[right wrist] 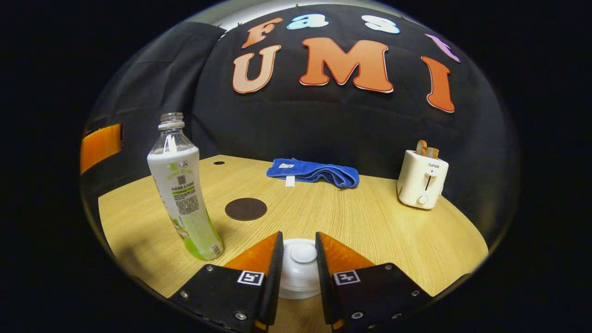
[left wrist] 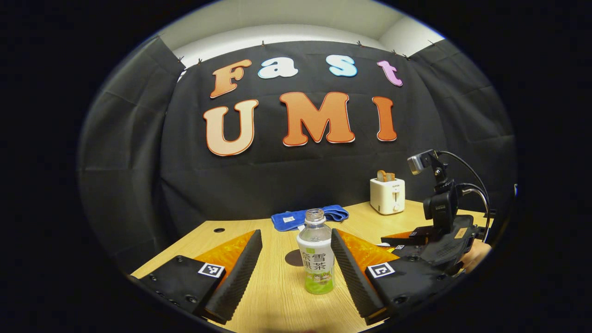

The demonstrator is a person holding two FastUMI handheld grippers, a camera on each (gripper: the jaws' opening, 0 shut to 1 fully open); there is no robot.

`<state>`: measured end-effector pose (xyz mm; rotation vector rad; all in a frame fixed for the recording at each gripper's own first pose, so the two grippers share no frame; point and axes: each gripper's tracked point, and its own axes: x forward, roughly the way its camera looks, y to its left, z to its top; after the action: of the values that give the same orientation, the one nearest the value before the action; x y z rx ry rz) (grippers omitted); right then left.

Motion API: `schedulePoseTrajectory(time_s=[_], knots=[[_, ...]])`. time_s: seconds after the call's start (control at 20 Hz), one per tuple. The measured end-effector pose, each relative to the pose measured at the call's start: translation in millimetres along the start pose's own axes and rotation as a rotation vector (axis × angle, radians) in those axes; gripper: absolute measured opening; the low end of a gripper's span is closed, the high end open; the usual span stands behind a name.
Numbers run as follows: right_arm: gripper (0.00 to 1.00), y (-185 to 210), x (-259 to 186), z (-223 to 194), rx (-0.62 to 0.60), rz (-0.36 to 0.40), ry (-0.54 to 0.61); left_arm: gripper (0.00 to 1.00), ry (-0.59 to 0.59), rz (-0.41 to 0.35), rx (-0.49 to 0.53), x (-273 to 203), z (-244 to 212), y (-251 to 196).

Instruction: Open the teacup lid with one hand, grasp the water bottle and pour water into the teacup with the other hand; after pouring, place the water bottle on the coaster and then close the teacup lid.

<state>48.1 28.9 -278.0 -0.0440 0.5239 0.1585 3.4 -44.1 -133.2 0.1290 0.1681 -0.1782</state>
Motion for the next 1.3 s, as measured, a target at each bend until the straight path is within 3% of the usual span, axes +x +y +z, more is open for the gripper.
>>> schedulePoseTrajectory(time_s=[0.2,0.45,0.75,1.1,1.3], knots=[[0.26,-3.2,0.6,0.7,0.000,0.010,-0.004,0.97,0.030,-0.020,0.026,1.2,-10.0,-9.8],[0.23,-8.6,-2.3,0.7,0.079,0.018,0.015,0.96,0.049,-0.051,0.027,4.4,-18.1,-24.7],[0.20,-20.9,-15.4,19.4,0.087,0.001,-0.039,1.00,0.125,-0.084,0.001,10.7,-41.7,-41.7],[0.20,-32.8,-29.4,41.6,0.103,-0.016,-0.078,0.96,0.188,-0.078,-0.037,36.0,-68.6,-37.4],[0.20,-37.3,-43.6,59.0,0.101,-0.020,-0.112,1.00,0.228,-0.082,-0.094,53.4,-91.6,-38.4]])
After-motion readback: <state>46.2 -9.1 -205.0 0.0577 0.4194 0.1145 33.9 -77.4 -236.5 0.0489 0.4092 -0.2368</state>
